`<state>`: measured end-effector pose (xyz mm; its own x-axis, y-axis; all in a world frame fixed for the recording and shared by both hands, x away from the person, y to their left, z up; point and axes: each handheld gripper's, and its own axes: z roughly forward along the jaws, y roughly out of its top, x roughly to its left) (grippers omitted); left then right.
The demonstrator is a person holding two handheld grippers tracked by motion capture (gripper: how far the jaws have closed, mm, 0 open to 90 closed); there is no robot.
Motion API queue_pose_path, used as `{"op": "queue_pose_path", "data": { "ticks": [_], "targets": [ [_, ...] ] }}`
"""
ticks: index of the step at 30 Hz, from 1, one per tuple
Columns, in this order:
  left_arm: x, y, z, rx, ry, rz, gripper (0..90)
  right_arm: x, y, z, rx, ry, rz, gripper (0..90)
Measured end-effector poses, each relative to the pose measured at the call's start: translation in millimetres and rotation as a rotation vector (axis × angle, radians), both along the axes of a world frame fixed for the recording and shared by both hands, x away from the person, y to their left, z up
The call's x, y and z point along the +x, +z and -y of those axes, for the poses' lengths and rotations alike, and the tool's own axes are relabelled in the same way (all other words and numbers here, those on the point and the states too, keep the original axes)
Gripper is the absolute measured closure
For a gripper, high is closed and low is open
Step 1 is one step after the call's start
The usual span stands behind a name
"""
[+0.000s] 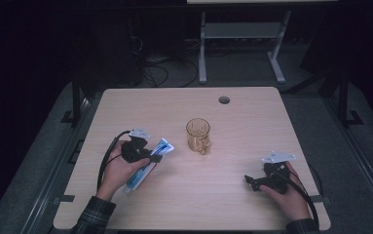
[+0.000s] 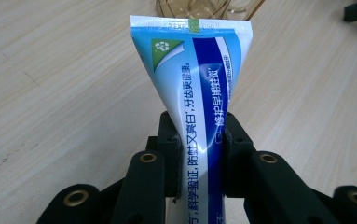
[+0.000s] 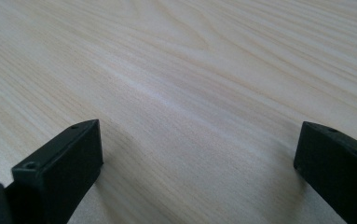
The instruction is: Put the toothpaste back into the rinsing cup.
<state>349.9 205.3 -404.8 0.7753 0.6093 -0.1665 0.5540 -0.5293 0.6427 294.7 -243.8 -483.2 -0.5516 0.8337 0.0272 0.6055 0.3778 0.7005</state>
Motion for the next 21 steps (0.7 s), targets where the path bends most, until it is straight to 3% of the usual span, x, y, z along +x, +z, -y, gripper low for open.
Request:
{"op": "queue_pose_path", "data": {
  "ticks": [12,14,15,16,21],
  "targets": [
    [-2.5,12.2,-17.9,-0.107,-0.015,0.05,73.6,0.0,0.0,-0.1,0.0,0.0,0.0,0.5],
    [-3.2,13.7,-21.6,-0.163,-0.026,0.078,73.4,0.0,0.0,-0.1,0.0,0.0,0.0,0.5],
    [-3.2,13.7,-21.6,-0.163,-0.026,0.078,73.4,0.0,0.0,-0.1,0.0,0.0,0.0,0.5],
    [-3.5,14.6,-24.0,-0.206,-0.039,0.107,73.3,0.1,0.0,-0.1,0.0,0.0,0.0,0.5],
    [-4.8,16.6,-26.2,-0.266,-0.055,0.153,73.2,1.2,0.0,-0.8,0.002,0.002,0.0,0.5]
  ]
}}
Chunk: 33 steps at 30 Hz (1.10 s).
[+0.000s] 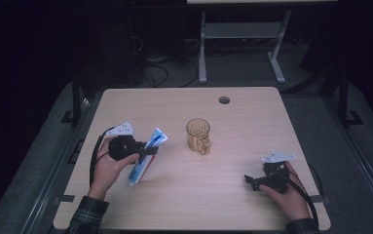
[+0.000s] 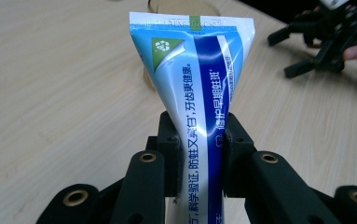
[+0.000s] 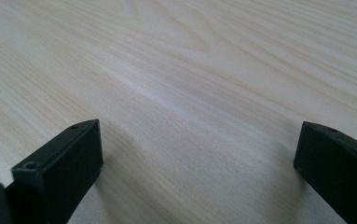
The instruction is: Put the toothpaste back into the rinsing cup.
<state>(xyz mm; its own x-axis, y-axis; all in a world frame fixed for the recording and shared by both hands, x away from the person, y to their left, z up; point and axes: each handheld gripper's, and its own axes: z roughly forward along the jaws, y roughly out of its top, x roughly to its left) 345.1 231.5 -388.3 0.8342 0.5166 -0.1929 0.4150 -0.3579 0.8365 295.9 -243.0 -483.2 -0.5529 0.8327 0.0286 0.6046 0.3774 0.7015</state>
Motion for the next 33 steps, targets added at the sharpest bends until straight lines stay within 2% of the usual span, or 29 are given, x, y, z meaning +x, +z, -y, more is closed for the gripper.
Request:
{"op": "queue_pose_path", "data": {
  "ticks": [5,12,17,23,33],
  "targets": [
    [0.7,2.4,-1.4,-0.039,-0.004,0.022,73.1,0.1,0.0,-0.1,0.0,0.0,0.0,0.5],
    [4.4,6.8,3.2,-0.048,-0.017,0.025,73.1,0.0,0.0,-0.1,0.0,0.0,0.0,0.5],
    [9.8,14.1,8.6,-0.069,-0.024,0.036,73.1,0.0,0.1,-0.1,0.002,0.0,-0.001,0.5],
    [17.5,26.3,15.8,-0.075,-0.035,0.059,73.0,-0.1,0.1,-0.1,0.002,0.001,-0.001,0.5],
    [27.1,39.2,26.0,-0.097,-0.051,0.074,73.1,-0.1,0.1,-0.1,0.001,0.001,0.0,0.5]
  ]
}}
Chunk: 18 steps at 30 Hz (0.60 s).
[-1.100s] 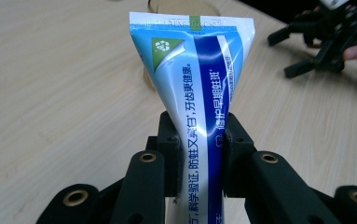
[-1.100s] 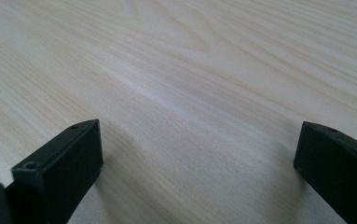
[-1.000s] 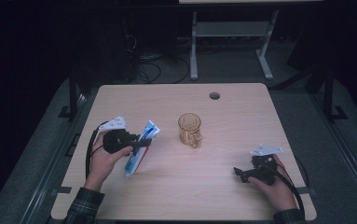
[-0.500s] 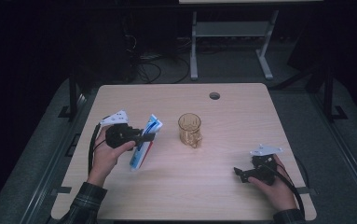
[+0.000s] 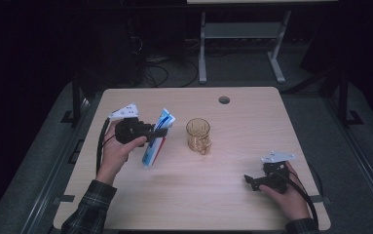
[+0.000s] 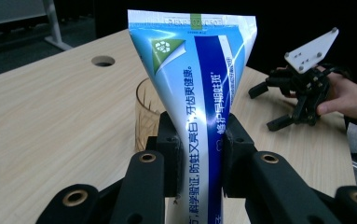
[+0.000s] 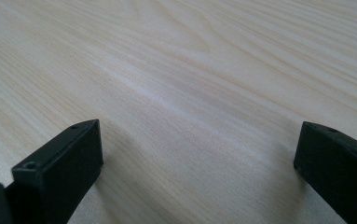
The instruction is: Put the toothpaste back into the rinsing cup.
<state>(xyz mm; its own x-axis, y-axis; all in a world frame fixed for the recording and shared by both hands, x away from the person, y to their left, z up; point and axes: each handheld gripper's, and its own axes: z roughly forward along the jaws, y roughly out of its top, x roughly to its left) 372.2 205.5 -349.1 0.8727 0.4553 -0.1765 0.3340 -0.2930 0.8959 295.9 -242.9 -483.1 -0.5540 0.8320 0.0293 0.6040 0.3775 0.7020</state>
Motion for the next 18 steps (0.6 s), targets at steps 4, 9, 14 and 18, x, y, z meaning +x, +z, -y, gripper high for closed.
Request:
{"op": "queue_pose_path", "data": {
  "ticks": [4,9,14,18],
  "targets": [
    [4.2,5.7,5.7,0.007,-0.007,0.01,73.0,0.0,0.0,0.1,-0.002,0.0,0.001,0.5],
    [8.5,13.1,12.0,0.004,-0.013,0.023,73.0,0.1,-0.1,0.0,0.0,0.0,0.001,0.5],
    [13.8,22.5,18.8,-0.004,-0.023,0.042,73.1,-0.5,-0.1,-0.2,0.001,0.002,0.001,0.6],
    [20.7,30.8,25.4,-0.004,-0.026,0.058,73.0,-0.6,-0.1,-0.3,0.002,0.002,0.001,0.6]
  ]
}}
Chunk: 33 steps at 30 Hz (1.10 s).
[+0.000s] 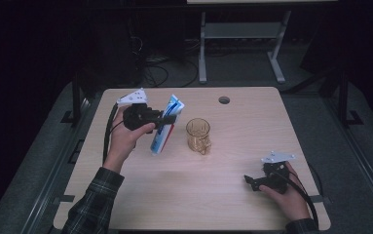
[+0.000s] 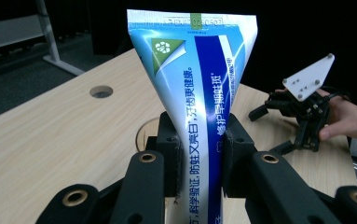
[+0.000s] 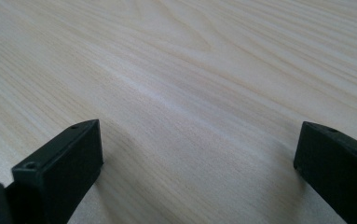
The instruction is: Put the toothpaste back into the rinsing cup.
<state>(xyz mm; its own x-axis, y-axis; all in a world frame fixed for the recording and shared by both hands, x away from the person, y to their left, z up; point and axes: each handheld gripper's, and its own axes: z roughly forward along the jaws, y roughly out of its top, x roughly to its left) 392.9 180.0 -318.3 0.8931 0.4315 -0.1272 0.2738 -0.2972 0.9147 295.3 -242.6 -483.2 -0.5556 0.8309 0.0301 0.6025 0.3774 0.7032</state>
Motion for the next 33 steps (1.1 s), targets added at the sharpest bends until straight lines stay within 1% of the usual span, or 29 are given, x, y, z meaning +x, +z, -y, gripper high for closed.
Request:
{"op": "queue_pose_path", "data": {
  "ticks": [3,5,6,11,12,13,14,15,18,20,21,22,23,24,25,26,29,30,33],
  "targets": [
    [2.7,3.0,2.5,-0.003,0.0,0.007,73.1,0.0,0.0,0.0,0.001,0.0,0.0,0.6],
    [6.2,5.8,5.4,-0.005,0.002,0.011,73.0,0.0,0.0,0.0,0.001,0.0,0.0,0.6],
    [10.0,9.2,9.0,-0.005,-0.001,0.02,73.0,0.1,0.0,0.0,0.001,0.0,0.0,0.6],
    [16.4,14.3,16.3,-0.01,-0.006,0.025,73.0,0.0,0.0,0.1,0.001,0.001,0.0,0.6],
    [20.5,16.6,21.2,-0.009,-0.011,0.029,73.0,0.0,0.0,0.1,0.0,0.002,0.0,0.6],
    [20.5,16.6,21.2,-0.009,-0.011,0.029,73.0,0.0,0.0,0.0,0.001,0.001,0.0,0.5],
    [23.7,18.3,26.9,-0.011,-0.015,0.03,73.0,0.0,0.0,0.0,0.001,0.001,0.0,0.6],
    [23.7,18.3,26.9,-0.011,-0.015,0.03,73.0,0.0,0.0,0.0,0.001,0.001,0.0,0.6],
    [28.5,20.7,34.7,-0.009,-0.027,0.035,73.0,0.0,0.0,0.0,0.0,0.002,0.0,0.6],
    [32.7,24.0,44.1,-0.009,-0.035,0.04,73.0,-0.1,0.1,0.0,0.0,0.003,0.0,0.6],
    [32.7,24.0,44.1,-0.009,-0.035,0.04,73.0,0.0,0.1,0.0,0.0,0.003,0.0,0.6],
    [35.6,26.2,49.5,-0.013,-0.042,0.048,73.0,-0.1,0.0,0.0,0.001,0.003,0.0,0.6],
    [35.6,26.2,49.5,-0.013,-0.042,0.048,73.0,-0.1,0.0,0.0,0.001,0.003,0.0,0.6],
    [38.3,28.3,54.8,-0.015,-0.05,0.051,73.0,-0.1,0.0,0.0,0.001,0.003,-0.001,0.6],
    [38.3,28.3,54.8,-0.015,-0.05,0.051,73.0,-0.1,0.0,0.0,0.001,0.003,-0.001,0.6],
    [41.6,30.6,60.8,-0.013,-0.055,0.055,72.9,0.0,0.0,-0.1,0.0,0.003,0.0,0.5],
    [44.6,32.5,64.6,-0.012,-0.059,0.063,72.9,0.0,0.0,-0.1,0.0,0.003,-0.001,0.5],
    [47.8,34.6,68.3,-0.016,-0.061,0.069,72.9,-0.1,0.0,-0.1,0.0,0.003,0.0,0.6],
    [50.6,35.7,71.2,-0.028,-0.061,0.073,72.8,0.0,0.0,-0.1,0.0,0.003,0.0,0.6]
  ]
}}
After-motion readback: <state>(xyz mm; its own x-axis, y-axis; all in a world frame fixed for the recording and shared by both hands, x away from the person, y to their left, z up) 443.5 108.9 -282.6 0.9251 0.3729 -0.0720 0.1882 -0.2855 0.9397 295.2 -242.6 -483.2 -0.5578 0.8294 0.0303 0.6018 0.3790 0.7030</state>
